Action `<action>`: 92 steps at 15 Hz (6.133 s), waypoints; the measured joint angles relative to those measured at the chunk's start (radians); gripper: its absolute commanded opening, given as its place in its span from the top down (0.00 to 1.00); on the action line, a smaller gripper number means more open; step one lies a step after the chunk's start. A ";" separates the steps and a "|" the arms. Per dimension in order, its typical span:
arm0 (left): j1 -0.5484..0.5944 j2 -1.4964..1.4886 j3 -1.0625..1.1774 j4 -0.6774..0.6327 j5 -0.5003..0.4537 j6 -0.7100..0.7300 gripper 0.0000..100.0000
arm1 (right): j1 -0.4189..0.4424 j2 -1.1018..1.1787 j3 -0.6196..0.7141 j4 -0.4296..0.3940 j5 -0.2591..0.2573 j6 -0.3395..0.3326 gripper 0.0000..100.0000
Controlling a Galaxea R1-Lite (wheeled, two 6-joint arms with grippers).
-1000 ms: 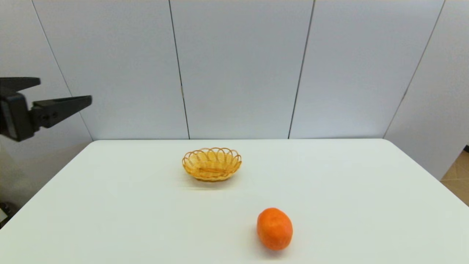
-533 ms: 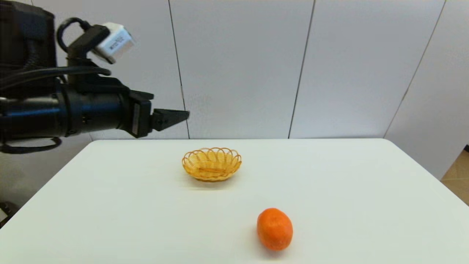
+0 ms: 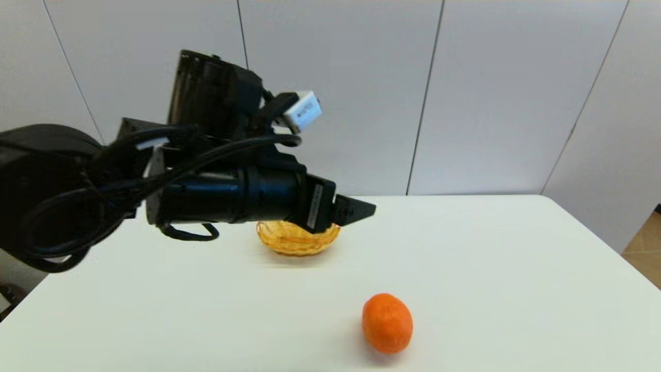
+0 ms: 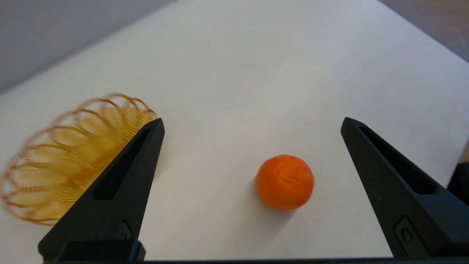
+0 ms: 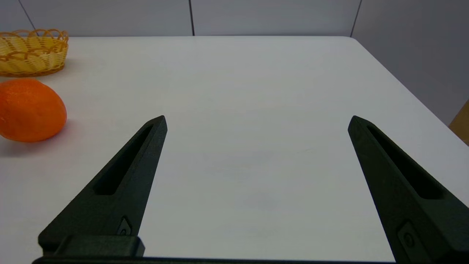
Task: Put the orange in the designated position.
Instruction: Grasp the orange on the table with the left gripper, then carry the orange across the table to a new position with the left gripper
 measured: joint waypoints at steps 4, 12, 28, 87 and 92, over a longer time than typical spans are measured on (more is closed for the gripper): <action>-0.068 0.100 -0.020 0.032 0.000 -0.093 0.00 | -0.001 0.000 0.000 0.000 0.000 0.000 0.00; -0.137 0.244 -0.056 0.135 0.003 -0.157 0.00 | -0.001 0.000 0.000 0.000 0.000 0.000 0.00; -0.156 0.353 -0.100 0.208 0.006 -0.159 0.00 | 0.000 0.000 0.000 0.000 0.000 0.000 0.00; 0.349 0.682 -0.668 0.070 0.196 0.108 1.00 | 0.000 0.000 0.000 0.000 0.000 0.000 0.00; 0.347 0.753 -0.689 0.069 0.179 0.104 1.00 | 0.000 0.000 0.000 0.000 0.000 0.000 0.00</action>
